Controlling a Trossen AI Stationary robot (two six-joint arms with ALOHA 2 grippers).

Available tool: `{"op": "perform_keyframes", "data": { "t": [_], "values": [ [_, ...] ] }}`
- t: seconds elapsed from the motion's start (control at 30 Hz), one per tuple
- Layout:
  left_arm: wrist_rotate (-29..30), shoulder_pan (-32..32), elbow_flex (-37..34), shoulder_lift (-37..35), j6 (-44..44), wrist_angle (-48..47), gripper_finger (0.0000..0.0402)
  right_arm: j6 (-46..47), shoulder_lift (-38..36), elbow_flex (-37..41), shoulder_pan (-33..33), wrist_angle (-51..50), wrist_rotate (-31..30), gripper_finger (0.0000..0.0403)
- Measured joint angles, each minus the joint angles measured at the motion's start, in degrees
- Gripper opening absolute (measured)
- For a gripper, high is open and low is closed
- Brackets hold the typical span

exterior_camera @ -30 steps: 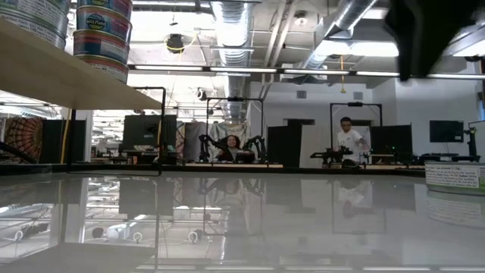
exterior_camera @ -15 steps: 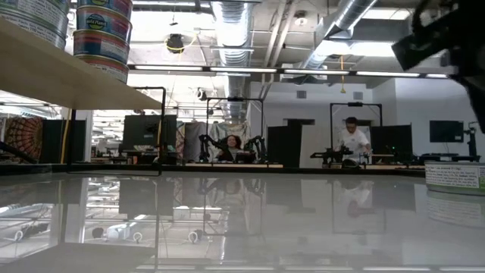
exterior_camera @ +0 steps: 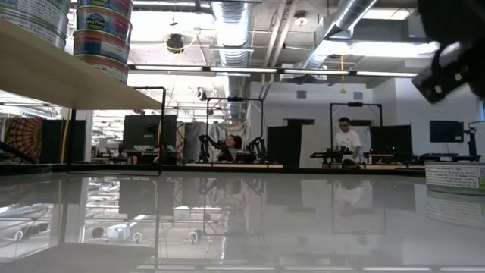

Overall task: Stack canned seafood by type on shelf
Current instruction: Move the green tuna can to the top middle of the table

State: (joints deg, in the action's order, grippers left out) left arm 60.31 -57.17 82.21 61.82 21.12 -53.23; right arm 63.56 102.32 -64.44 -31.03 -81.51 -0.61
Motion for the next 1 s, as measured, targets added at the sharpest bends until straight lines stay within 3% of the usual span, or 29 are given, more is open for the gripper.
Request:
{"op": "perform_keyframes", "data": {
  "t": [0.27,0.53,0.77,1.0],
  "values": [
    [0.0,0.0,0.0,0.0,0.05,-0.02,0.0306,-4.09,0.0,6.09,3.45,8.14,1.65,0.0175],
    [0.58,0.0,0.0,0.0,-0.33,0.0,0.0306,-11.13,-0.02,5.65,11.0,15.6,-8.08,0.0162],
    [0.66,0.0,0.0,0.0,-2.47,0.0,0.0306,-21.23,-0.02,0.68,18.35,22.25,-15.28,0.0161],
    [-0.04,0.0,0.0,0.0,-3.55,0.0,0.0306,-35.18,0.02,-1.93,26.85,41.38,-17.47,0.0161]
  ]
}}
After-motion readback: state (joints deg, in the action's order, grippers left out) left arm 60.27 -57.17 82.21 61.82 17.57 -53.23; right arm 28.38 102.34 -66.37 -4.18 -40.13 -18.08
